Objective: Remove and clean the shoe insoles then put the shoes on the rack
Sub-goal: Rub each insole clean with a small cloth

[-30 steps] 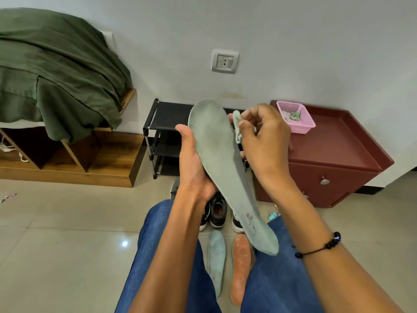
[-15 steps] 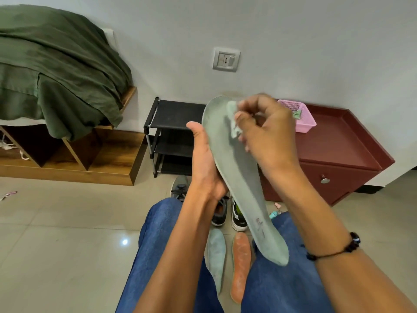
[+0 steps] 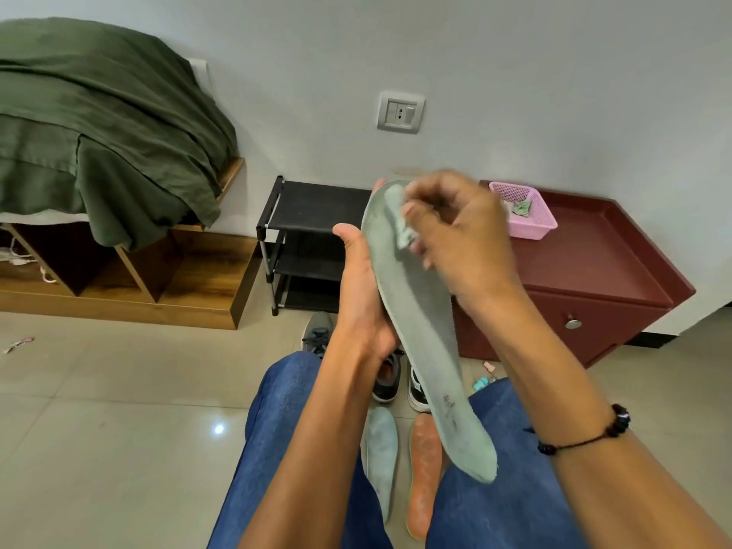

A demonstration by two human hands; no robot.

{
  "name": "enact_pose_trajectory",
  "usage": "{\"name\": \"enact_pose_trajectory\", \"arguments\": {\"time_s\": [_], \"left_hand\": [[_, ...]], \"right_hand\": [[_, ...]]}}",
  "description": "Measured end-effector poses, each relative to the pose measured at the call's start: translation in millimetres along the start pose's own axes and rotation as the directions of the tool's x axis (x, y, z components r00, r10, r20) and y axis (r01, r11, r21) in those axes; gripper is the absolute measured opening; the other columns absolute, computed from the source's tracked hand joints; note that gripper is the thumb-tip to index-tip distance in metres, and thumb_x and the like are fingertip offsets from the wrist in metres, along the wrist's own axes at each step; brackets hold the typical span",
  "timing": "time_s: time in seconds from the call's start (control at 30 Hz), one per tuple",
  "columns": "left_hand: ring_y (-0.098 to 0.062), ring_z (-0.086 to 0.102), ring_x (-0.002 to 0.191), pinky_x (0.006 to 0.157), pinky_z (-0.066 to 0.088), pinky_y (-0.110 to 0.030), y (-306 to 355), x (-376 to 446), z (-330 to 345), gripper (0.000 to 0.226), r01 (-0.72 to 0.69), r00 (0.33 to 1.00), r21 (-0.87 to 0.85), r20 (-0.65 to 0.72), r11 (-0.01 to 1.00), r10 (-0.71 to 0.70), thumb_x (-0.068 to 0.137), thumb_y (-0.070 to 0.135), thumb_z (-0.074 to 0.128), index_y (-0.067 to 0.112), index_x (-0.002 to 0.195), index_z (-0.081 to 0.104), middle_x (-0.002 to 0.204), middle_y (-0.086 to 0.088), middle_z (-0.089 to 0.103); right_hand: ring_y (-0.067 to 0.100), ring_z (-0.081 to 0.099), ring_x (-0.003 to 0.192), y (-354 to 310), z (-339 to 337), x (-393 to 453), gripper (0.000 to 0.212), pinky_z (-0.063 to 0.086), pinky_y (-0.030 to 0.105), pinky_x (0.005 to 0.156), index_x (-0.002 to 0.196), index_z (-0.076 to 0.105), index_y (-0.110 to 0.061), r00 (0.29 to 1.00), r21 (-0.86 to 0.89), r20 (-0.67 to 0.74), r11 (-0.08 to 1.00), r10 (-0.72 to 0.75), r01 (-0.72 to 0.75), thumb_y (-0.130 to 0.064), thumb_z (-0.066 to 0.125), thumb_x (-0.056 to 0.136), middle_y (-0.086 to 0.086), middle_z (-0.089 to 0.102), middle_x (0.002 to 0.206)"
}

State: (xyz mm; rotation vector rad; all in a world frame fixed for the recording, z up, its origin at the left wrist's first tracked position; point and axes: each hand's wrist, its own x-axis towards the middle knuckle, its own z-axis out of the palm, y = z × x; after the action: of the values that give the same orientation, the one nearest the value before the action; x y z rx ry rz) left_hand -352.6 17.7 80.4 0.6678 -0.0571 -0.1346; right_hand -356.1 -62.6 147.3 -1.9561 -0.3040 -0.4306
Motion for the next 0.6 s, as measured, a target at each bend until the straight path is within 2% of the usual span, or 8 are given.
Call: {"name": "enact_pose_trajectory", "arguments": {"time_s": [0.1, 0.17, 0.23, 0.33, 0.4, 0.5, 0.57, 0.6], "left_hand": [[-0.014, 0.067, 0.077, 0.067, 0.055, -0.027, -1, -2, 4, 0.070, 0.001, 1.000, 0.004, -0.001, 1.000, -0.001, 0.090, 0.066, 0.007, 0.030, 0.112, 0.063, 0.088, -0.002, 0.071], [-0.015, 0.067, 0.090, 0.078, 0.054, -0.028, 1, -5, 5, 0.067, 0.015, 1.000, 0.011, 0.017, 1.000, -0.016, 0.090, 0.065, 0.011, 0.029, 0.120, 0.059, 0.098, -0.002, 0.071], [-0.016, 0.064, 0.103, 0.087, 0.052, -0.030, 2, -5, 3, 0.062, 0.003, 0.999, -0.002, 0.038, 1.000, -0.003, 0.090, 0.063, 0.014, 0.033, 0.127, 0.053, 0.111, -0.001, 0.068], [-0.017, 0.062, 0.109, 0.089, 0.053, -0.031, 2, -7, 3, 0.058, -0.008, 0.996, -0.013, 0.091, 1.000, 0.009, 0.090, 0.060, 0.017, 0.035, 0.134, 0.046, 0.119, -0.001, 0.065], [-0.017, 0.062, 0.108, 0.091, 0.051, -0.031, 0, -7, 3, 0.058, 0.013, 0.998, 0.009, 0.068, 1.000, -0.014, 0.091, 0.059, 0.019, 0.032, 0.132, 0.049, 0.114, -0.002, 0.067], [-0.019, 0.063, 0.101, 0.092, 0.048, -0.031, -2, -7, 1, 0.061, 0.052, 0.999, -0.020, 0.014, 0.998, -0.052, 0.094, 0.059, 0.021, 0.016, 0.112, 0.060, 0.096, -0.006, 0.070], [-0.021, 0.062, 0.089, 0.082, 0.050, -0.032, -1, -7, 2, 0.070, 0.087, 0.996, -0.023, 0.021, 0.996, -0.086, 0.092, 0.064, 0.019, 0.012, 0.096, 0.066, 0.088, -0.010, 0.066], [-0.022, 0.059, 0.082, 0.074, 0.052, -0.031, 0, -7, 4, 0.076, 0.104, 0.994, -0.031, 0.036, 0.994, -0.103, 0.091, 0.066, 0.016, 0.011, 0.088, 0.068, 0.085, -0.012, 0.061]], "right_hand": [[0.016, 0.057, 0.069, 7, 2, 17, 0.013, 0.047, 0.027, 0.064, 0.079, 0.062, -0.012, 0.969, -0.236, -0.197, 0.966, -0.151, 0.103, -0.001, 0.056, 0.082, -0.003, 0.062, 0.078], [0.019, 0.057, 0.074, 14, 15, 20, 0.009, 0.040, 0.023, 0.068, 0.081, 0.062, -0.004, 0.954, -0.396, -0.193, 0.908, -0.229, 0.138, 0.001, 0.054, 0.080, 0.006, 0.065, 0.082], [0.020, 0.058, 0.074, 20, 24, 20, 0.009, 0.034, 0.020, 0.064, 0.080, 0.061, -0.002, 0.951, -0.438, -0.175, 0.886, -0.254, 0.156, 0.001, 0.053, 0.079, 0.007, 0.065, 0.082], [0.016, 0.059, 0.074, 24, 22, 17, 0.009, 0.042, 0.022, 0.066, 0.082, 0.063, -0.003, 0.955, -0.363, -0.193, 0.920, -0.228, 0.146, 0.000, 0.055, 0.081, 0.004, 0.066, 0.082], [0.007, 0.057, 0.075, 20, 19, 8, 0.008, 0.045, 0.016, 0.070, 0.084, 0.064, -0.004, 0.962, -0.280, -0.178, 0.948, -0.206, 0.151, -0.001, 0.057, 0.082, 0.000, 0.067, 0.083], [0.003, 0.057, 0.074, 15, 19, -9, 0.014, 0.045, 0.015, 0.071, 0.080, 0.066, -0.010, 0.976, -0.205, 0.015, 0.955, -0.218, 0.216, 0.002, 0.059, 0.080, -0.009, 0.062, 0.079], [0.004, 0.056, 0.059, 11, 7, -10, 0.023, 0.046, 0.018, 0.057, 0.076, 0.065, -0.019, 0.980, -0.046, 0.181, 0.995, -0.078, 0.088, 0.002, 0.060, 0.082, -0.008, 0.060, 0.070], [0.003, 0.054, 0.051, 9, 0, -7, 0.026, 0.043, 0.016, 0.048, 0.075, 0.063, -0.022, 0.979, 0.036, 0.205, 0.999, -0.004, -0.004, 0.002, 0.060, 0.084, -0.007, 0.059, 0.066]]}}
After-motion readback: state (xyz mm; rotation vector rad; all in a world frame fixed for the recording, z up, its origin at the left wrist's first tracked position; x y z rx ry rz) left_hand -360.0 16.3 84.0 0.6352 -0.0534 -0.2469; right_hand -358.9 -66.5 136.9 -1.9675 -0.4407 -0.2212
